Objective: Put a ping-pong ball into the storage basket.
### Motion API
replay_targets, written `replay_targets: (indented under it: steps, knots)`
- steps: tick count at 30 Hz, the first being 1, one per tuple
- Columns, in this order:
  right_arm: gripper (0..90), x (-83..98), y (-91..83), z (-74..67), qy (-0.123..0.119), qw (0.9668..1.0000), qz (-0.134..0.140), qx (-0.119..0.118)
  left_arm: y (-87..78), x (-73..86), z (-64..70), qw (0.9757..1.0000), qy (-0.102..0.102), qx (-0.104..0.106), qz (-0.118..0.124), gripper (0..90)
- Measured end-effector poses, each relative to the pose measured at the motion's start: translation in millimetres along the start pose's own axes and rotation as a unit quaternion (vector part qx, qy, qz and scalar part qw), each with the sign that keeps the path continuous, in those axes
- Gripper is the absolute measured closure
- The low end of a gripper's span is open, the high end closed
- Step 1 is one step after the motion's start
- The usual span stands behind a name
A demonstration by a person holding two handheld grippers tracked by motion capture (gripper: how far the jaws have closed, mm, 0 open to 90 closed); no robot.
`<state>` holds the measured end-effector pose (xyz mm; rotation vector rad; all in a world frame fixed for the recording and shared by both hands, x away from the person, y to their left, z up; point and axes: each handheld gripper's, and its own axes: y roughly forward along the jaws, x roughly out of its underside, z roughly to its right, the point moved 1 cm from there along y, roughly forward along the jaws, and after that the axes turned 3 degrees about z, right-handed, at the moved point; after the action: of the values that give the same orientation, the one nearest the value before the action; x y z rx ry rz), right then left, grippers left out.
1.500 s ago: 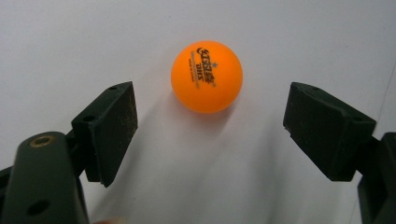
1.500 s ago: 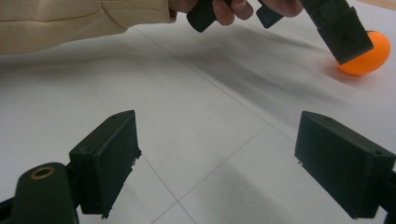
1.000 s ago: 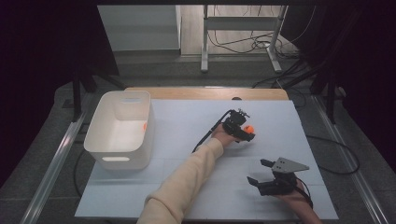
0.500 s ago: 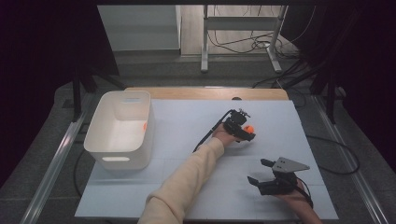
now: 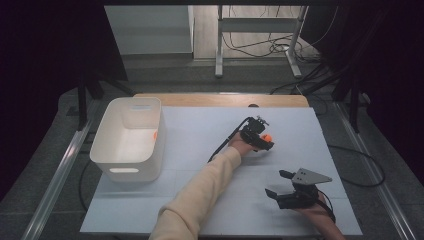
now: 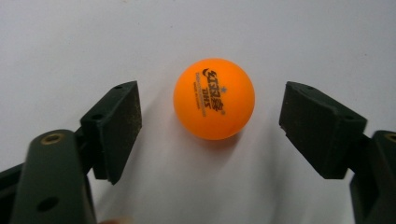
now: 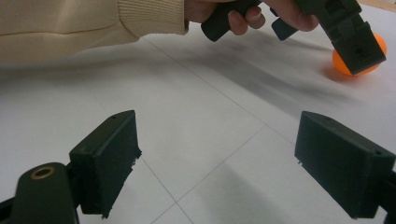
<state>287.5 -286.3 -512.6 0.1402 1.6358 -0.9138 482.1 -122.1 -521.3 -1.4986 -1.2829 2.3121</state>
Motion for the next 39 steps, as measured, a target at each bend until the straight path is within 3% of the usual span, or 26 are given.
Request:
replay_targets:
  steps: [12,16,39]
  knots:
    - [14.2,0.0,-0.5,0.4,0.000,1.0000,-0.002,0.001,1.7,-0.6,0.6,0.9999,0.010,0.004,0.001,38.1]
    - [14.2,0.0,-0.6,0.5,0.000,1.0000,-0.002,0.001,0.8,-1.1,1.0,0.9999,0.012,0.004,0.004,49.3]
    - [14.1,0.4,-0.4,0.4,0.000,1.0000,0.001,0.001,-12.4,-2.5,6.9,0.9996,0.023,0.009,0.012,50.2]
